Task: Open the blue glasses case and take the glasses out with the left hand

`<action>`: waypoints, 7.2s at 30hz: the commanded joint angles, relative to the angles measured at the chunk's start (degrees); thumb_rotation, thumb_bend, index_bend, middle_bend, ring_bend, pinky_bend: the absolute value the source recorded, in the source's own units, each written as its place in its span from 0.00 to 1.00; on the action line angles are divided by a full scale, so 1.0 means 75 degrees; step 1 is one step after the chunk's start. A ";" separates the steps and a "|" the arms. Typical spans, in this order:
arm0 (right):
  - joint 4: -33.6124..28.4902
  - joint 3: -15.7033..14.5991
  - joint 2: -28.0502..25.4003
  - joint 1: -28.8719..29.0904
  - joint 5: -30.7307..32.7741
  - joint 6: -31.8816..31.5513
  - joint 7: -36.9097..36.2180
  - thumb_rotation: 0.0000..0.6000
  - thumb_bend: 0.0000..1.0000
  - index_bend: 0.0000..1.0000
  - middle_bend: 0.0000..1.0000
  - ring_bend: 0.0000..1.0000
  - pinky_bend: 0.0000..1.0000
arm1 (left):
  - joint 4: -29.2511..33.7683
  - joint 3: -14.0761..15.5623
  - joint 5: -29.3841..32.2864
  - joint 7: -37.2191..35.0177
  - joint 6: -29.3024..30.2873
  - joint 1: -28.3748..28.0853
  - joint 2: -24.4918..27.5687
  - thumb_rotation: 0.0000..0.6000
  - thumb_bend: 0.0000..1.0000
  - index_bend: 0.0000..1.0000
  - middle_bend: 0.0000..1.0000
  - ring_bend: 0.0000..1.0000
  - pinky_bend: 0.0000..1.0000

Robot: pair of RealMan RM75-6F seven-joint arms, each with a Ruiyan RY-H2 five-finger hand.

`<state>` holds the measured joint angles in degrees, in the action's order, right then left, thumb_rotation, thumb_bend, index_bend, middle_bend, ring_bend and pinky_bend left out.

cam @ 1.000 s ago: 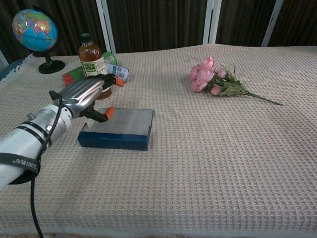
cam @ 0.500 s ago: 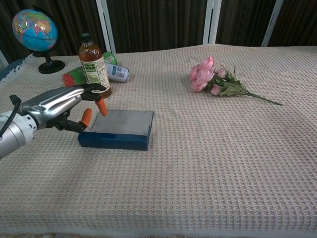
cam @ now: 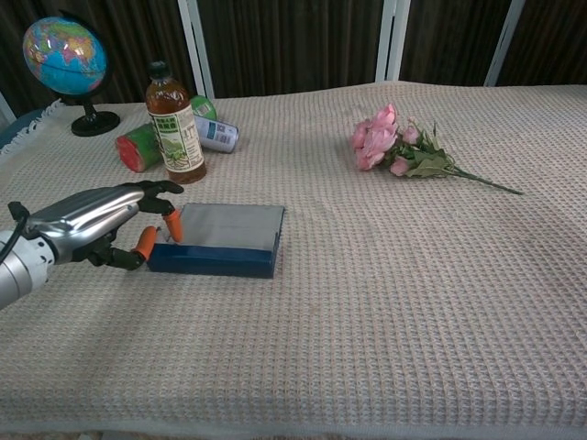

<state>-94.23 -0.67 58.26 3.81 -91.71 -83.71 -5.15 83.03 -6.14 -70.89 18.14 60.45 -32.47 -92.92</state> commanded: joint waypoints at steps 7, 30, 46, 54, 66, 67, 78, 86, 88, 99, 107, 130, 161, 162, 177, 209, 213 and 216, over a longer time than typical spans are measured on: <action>-0.0014 0.0000 0.0000 0.0005 0.0003 0.0009 0.0016 1.00 0.02 0.00 0.00 0.00 0.00 | -0.0163 0.0386 -0.0734 -0.0717 0.0131 0.0136 0.0166 1.00 0.72 0.48 0.04 0.00 0.00; 0.0047 -0.0073 -0.0084 -0.0098 -0.0219 -0.0252 -0.0329 1.00 0.02 0.00 0.00 0.00 0.00 | 0.1209 0.1609 -0.2194 -0.0378 0.0025 0.0363 0.0705 1.00 0.72 0.44 0.00 0.00 0.00; 0.0234 -0.0099 -0.0240 -0.0227 -0.0408 -0.0621 -0.0986 1.00 0.02 0.00 0.00 0.00 0.00 | 0.1152 0.1384 -0.2378 -0.0016 -0.0322 0.0102 -0.0155 1.00 0.71 0.39 0.00 0.00 0.00; 0.0355 -0.0104 -0.0291 -0.0294 -0.0476 -0.0804 -0.1307 1.00 0.02 0.00 0.00 0.00 0.00 | 0.0693 0.1117 -0.2295 0.0195 -0.0417 -0.0044 -0.0821 1.00 0.71 0.37 0.00 0.00 0.00; 0.0435 -0.0091 -0.0361 -0.0338 -0.0439 -0.0878 -0.1564 1.00 0.02 0.00 0.00 0.00 0.00 | -0.0103 0.0574 -0.2129 0.0393 -0.0407 -0.0335 -0.1714 1.00 0.68 0.31 0.00 0.00 0.00; 0.0441 -0.0091 -0.0365 -0.0344 -0.0440 -0.0888 -0.1579 1.00 0.02 0.00 0.00 0.00 0.00 | -0.0194 0.0507 -0.2069 0.0442 -0.0435 -0.0374 -0.1796 1.00 0.68 0.30 0.00 0.00 0.00; 0.0541 -0.0044 -0.0431 -0.0407 -0.0360 -0.1003 -0.1924 1.00 0.02 0.00 0.00 0.00 0.00 | -0.1009 -0.0050 -0.1735 0.0275 -0.0419 -0.0690 -0.2280 1.00 0.68 0.22 0.00 0.00 0.00; 0.0546 -0.0024 -0.0432 -0.0406 -0.0328 -0.0976 -0.1923 1.00 0.02 0.00 0.00 0.00 0.00 | -0.1726 -0.0397 -0.1457 0.0279 -0.0346 -0.0873 -0.2568 1.00 0.68 0.18 0.00 0.00 0.00; 0.0547 -0.0023 -0.0432 -0.0408 -0.0326 -0.0977 -0.1923 1.00 0.02 0.00 0.00 0.00 0.00 | -0.1762 -0.0419 -0.1415 0.0293 -0.0352 -0.0879 -0.2576 1.00 0.67 0.18 0.00 0.00 0.00; 0.0519 -0.0014 -0.0414 -0.0393 -0.0319 -0.0923 -0.1834 1.00 0.02 0.00 0.00 0.00 0.00 | -0.1760 -0.0533 -0.1245 0.0374 -0.0116 -0.0891 -0.2432 1.00 0.67 0.19 0.00 0.00 0.00; 0.0503 -0.0016 -0.0410 -0.0389 -0.0337 -0.0906 -0.1795 1.00 0.02 0.00 0.00 0.00 0.00 | -0.0701 -0.0520 -0.0833 0.0175 -0.0230 -0.0738 -0.1906 1.00 0.54 0.26 0.00 0.00 0.00; 0.0446 -0.0068 -0.0444 -0.0298 -0.0402 -0.0714 -0.1685 1.00 0.02 0.00 0.00 0.00 0.00 | -0.0772 -0.1431 0.1309 0.1425 -0.0139 -0.1152 -0.2495 1.00 0.43 0.33 0.00 0.00 0.00; 0.0465 -0.0071 -0.0451 -0.0286 -0.0387 -0.0698 -0.1700 1.00 0.02 0.00 0.00 0.00 0.00 | -0.1165 -0.1435 0.1970 0.1396 -0.0238 -0.1576 -0.2682 1.00 0.44 0.40 0.00 0.00 0.00; 0.0462 -0.0070 -0.0453 -0.0284 -0.0386 -0.0695 -0.1696 1.00 0.02 0.00 0.00 0.00 0.00 | -0.1160 -0.1433 0.1979 0.1392 -0.0238 -0.1580 -0.2676 1.00 0.44 0.40 0.00 0.00 0.00; 0.0444 -0.0064 -0.0449 -0.0282 -0.0375 -0.0694 -0.1668 1.00 0.02 0.00 0.00 0.00 0.00 | -0.1149 -0.1386 0.2068 0.1319 -0.0227 -0.1650 -0.2644 1.00 0.45 0.46 0.00 0.00 0.00; 0.0392 -0.0060 -0.0399 -0.0293 -0.0361 -0.0691 -0.1460 1.00 0.02 0.00 0.00 0.00 0.00 | -0.1463 -0.1400 0.0759 -0.0801 0.0425 -0.1375 -0.2658 1.00 0.50 0.49 0.00 0.00 0.00; 0.0385 -0.0056 -0.0391 -0.0284 -0.0350 -0.0669 -0.1426 1.00 0.02 0.00 0.00 0.00 0.00 | -0.1697 -0.1386 0.0536 -0.1027 0.0524 -0.1372 -0.2727 1.00 0.51 0.50 0.00 0.00 0.00; 0.0387 -0.0054 -0.0386 -0.0286 -0.0349 -0.0673 -0.1420 1.00 0.02 0.00 0.00 0.00 0.00 | -0.1776 -0.1388 0.0412 -0.1137 0.0599 -0.1364 -0.2757 1.00 0.52 0.51 0.00 0.00 0.00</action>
<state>-91.32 -1.08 55.36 1.67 -94.33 -88.75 -15.80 69.87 -16.55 -67.55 9.87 64.72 -42.75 -113.47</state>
